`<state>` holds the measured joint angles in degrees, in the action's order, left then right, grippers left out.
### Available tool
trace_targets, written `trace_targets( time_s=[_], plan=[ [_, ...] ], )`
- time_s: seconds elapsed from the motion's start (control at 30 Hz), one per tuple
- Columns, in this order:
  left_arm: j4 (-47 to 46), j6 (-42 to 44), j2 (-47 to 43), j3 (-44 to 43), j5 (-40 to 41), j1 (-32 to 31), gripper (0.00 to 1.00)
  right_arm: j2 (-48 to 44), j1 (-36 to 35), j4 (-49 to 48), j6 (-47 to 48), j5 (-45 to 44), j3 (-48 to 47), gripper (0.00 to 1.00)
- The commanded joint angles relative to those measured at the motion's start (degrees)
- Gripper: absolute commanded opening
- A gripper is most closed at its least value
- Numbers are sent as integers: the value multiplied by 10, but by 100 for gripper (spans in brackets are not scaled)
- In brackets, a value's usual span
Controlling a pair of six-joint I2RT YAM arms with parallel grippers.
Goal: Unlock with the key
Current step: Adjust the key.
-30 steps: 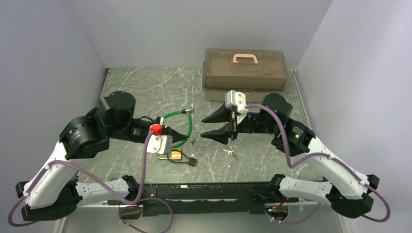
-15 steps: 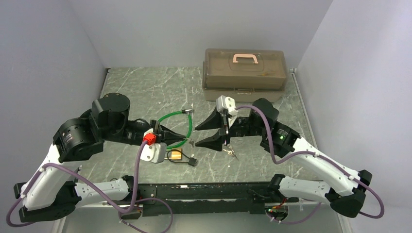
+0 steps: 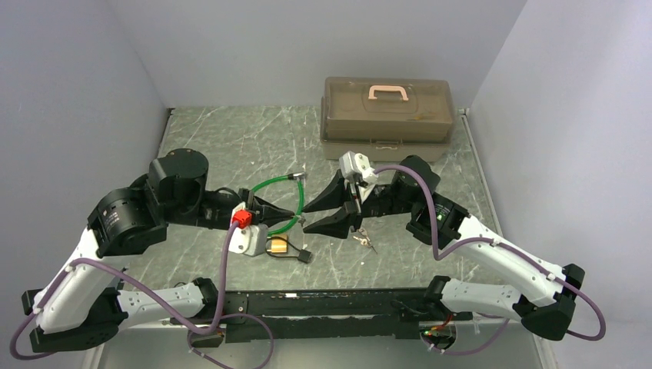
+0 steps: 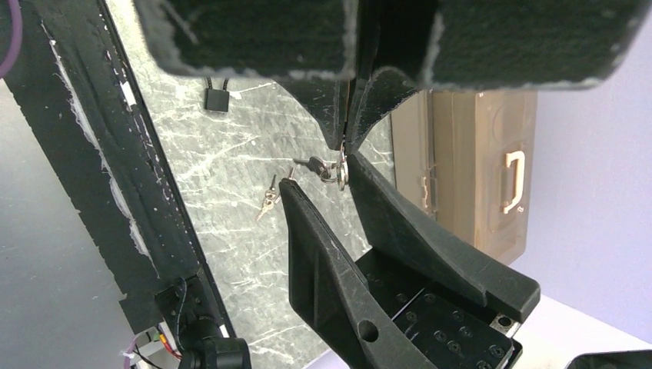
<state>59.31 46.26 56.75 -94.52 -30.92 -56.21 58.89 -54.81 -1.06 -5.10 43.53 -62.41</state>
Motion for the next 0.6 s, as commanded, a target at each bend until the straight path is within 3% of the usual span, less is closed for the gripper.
trace_targets(
  time_s=[0.0,0.2,0.37,0.47,0.5,0.57],
  plan=[
    [-33,-4,-8,5,9,-2,0,0,-6,-33,-7,10,-19,43],
    [-39,-8,-13,12,16,-2,0,12,-8,-28,-11,2,-28,26],
    [-42,-6,-15,23,22,-2,0,13,-10,-27,-16,-18,-29,0],
    [-54,-8,-19,37,47,-2,0,8,-9,-25,-27,-34,-26,0],
    [-64,-11,-20,45,63,-2,4,8,-10,-25,-32,-40,-25,0],
    [-93,-17,-22,64,112,-2,22,8,-9,-23,-44,-54,-24,0]
  ],
)
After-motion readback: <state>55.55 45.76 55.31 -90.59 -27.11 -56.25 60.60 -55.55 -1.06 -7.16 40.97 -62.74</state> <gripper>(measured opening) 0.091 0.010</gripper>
